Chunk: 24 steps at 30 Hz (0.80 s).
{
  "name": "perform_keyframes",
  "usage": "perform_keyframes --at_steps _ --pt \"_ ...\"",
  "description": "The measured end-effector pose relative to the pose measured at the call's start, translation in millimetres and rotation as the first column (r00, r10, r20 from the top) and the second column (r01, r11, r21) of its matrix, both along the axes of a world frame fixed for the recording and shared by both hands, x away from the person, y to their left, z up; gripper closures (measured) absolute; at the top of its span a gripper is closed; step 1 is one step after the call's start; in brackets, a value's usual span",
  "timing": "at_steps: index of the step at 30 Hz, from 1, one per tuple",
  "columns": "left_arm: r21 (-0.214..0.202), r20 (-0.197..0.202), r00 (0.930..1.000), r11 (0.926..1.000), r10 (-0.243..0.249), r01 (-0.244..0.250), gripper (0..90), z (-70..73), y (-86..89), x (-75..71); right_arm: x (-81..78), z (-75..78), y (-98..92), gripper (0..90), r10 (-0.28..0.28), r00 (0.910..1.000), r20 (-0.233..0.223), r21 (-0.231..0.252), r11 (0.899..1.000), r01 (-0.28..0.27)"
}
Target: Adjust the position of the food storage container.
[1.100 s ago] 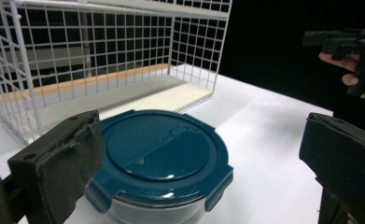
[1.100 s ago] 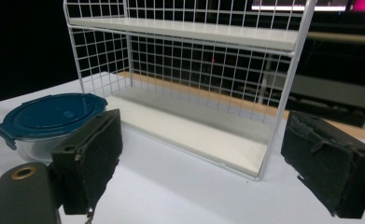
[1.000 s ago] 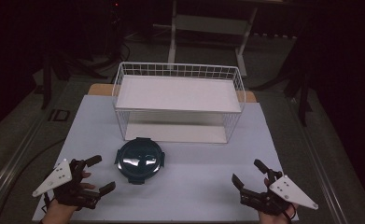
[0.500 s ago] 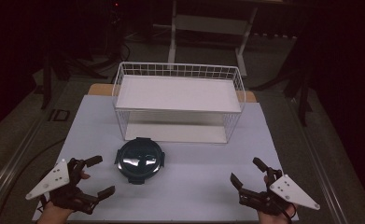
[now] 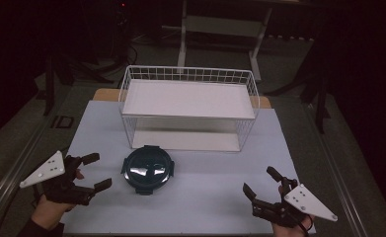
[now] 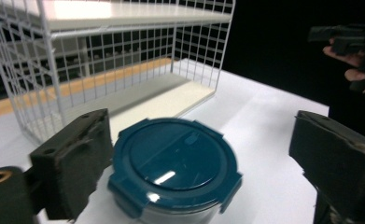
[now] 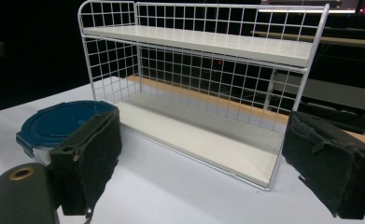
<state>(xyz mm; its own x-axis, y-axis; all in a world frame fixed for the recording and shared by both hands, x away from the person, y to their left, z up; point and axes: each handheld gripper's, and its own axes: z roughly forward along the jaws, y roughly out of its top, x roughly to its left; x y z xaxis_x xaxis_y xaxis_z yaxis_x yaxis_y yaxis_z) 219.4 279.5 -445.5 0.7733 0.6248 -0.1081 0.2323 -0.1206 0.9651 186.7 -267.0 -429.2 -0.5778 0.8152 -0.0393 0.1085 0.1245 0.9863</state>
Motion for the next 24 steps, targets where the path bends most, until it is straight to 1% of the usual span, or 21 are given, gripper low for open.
perform_keyframes --at_steps 2,3,4,6,8,11,12,13,14,15,16,17,20,21,22,23,24 --pt "0.001 -0.022 0.9997 1.0 0.008 -0.008 14.6 -3.4 2.8 7.3 0.1 -0.6 0.3 11.9 0.0 1.0 -0.002 0.002 1.0 0.0" --pt "0.01 -0.034 0.9994 0.9999 0.004 -0.004 15.9 -5.2 4.0 11.0 0.2 -0.7 0.1 11.9 0.003 1.0 -0.004 0.001 1.0 -0.003" --pt "0.023 -0.033 0.9993 0.9996 0.015 -0.014 21.1 -7.2 4.4 14.0 0.2 -0.8 0.0 11.9 0.002 1.0 -0.004 0.003 1.0 -0.002" --pt "0.048 -0.051 0.9983 0.9985 0.029 -0.027 30.1 -11.3 5.0 20.5 0.2 -0.8 -0.3 11.9 0.005 1.0 -0.004 0.005 1.0 -0.005" --pt "0.069 -0.072 0.9961 0.9966 0.051 -0.046 38.2 -16.2 5.8 27.1 0.1 -1.0 -0.2 11.9 0.004 1.0 -0.003 0.003 1.0 -0.004" --pt "0.106 -0.108 0.991 0.992 0.08 -0.068 49.3 -25.4 6.5 36.6 0.4 -1.4 -0.3 11.9 0.008 1.0 -0.005 0.005 1.0 -0.008" --pt "0.129 -0.121 0.9886 0.9888 0.09 -0.074 53.9 -28.7 6.4 39.8 0.6 -1.4 -0.4 11.9 0.009 0.9999 -0.005 0.004 1.0 -0.009" --pt "0.142 -0.137 0.9861 0.987 0.095 -0.075 57.9 -32.2 6.4 42.7 0.6 -1.5 -0.6 11.9 0.009 0.9999 -0.006 0.006 1.0 -0.009" --pt "0.159 -0.155 0.9823 0.9839 0.105 -0.081 61.3 -35.6 6.2 45.6 0.6 -1.7 -0.9 11.9 0.01 0.9999 -0.007 0.006 1.0 -0.01" --pt "0.178 -0.164 0.9794 0.9802 0.117 -0.088 65.0 -39.1 5.7 47.9 0.7 -1.8 -0.9 11.9 0.011 0.9999 -0.008 0.006 1.0 -0.011" --pt "0.189 -0.177 0.9772 0.9784 0.117 -0.083 69.2 -42.5 5.6 50.0 0.7 -1.9 -1.1 11.9 0.011 0.9999 -0.007 0.006 1.0 -0.011" --pt "0.207 -0.194 0.9733 0.975 0.123 -0.082 72.4 -45.8 5.0 52.4 0.6 -1.9 -1.3 11.9 0.012 0.9999 -0.007 0.006 1.0 -0.012" --pt "0.256 -0.216 0.9682 0.9643 0.127 -0.07 81.2 -55.2 2.3 56.6 0.6 -2.3 -1.6 11.9 0.015 0.9999 -0.005 0.006 1.0 -0.015" --pt "0.264 -0.223 0.9668 0.9625 0.125 -0.063 83.6 -57.8 1.5 57.7 0.7 -2.4 -1.6 11.9 0.017 0.9998 -0.007 0.007 1.0 -0.017" --pt "0.278 -0.226 0.9656 0.9585 0.128 -0.062 86.8 -59.9 0.7 58.5 0.6 -2.5 -1.4 12.0 0.015 0.9999 -0.008 0.007 1.0 -0.015" --pt "0.287 -0.23 0.9643 0.956 0.132 -0.062 88.9 -61.5 -0.1 59.4 0.6 -2.6 -1.3 12.1 0.017 0.9998 -0.011 0.006 1.0 -0.017" --pt "0.29 -0.24 0.9623 0.9556 0.127 -0.054 89.4 -62.7 -0.8 60.5 0.5 -2.8 -1.0 12.1 0.016 0.9998 -0.013 0.007 1.0 -0.016"
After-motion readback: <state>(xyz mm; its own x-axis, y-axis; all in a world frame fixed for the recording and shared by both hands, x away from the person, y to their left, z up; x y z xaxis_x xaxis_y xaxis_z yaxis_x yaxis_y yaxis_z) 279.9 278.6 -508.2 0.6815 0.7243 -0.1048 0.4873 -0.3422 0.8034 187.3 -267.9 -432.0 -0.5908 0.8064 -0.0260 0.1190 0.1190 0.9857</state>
